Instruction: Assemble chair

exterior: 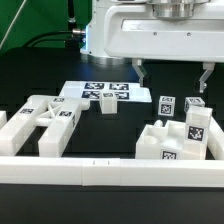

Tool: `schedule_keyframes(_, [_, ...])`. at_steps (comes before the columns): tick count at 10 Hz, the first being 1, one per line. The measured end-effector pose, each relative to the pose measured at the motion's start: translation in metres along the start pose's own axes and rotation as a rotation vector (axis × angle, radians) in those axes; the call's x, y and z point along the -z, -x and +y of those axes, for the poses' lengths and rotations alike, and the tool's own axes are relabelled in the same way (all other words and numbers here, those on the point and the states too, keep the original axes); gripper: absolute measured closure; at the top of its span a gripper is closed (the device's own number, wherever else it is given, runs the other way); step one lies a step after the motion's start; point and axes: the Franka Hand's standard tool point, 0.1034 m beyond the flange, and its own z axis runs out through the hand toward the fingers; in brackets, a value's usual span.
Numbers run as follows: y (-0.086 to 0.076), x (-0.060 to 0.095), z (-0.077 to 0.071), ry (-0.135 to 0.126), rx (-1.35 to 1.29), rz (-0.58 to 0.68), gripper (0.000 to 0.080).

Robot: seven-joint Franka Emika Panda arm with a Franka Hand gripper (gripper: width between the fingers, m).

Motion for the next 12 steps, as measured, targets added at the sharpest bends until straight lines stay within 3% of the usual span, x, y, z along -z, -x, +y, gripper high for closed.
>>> schedule_keyframes(3, [0.001, -0.001, 0.001, 0.0, 0.003, 0.0, 0.0151])
schedule_keyframes(4, [0.006, -0.001, 0.015, -0.021, 0.07, 0.048, 0.0151])
schedule_keyframes(5, [0.019, -0.004, 0.037, -0.023, 0.149, 0.082, 0.0151])
schedule_keyframes(6, [0.031, -0.012, 0.062, -0.013, 0.21, 0.105, 0.0151])
schedule_keyframes(7, [0.041, -0.02, 0.076, -0.003, 0.211, 0.099, 0.0151])
schedule_keyframes(10, [0.039, -0.019, 0.072, -0.005, 0.213, 0.098, 0.0151])
schedule_keyframes(11, [0.038, -0.019, 0.075, -0.002, 0.246, 0.099, 0.0151])
schedule_keyframes(12, [0.033, -0.021, 0.089, 0.013, 0.388, 0.102, 0.0151])
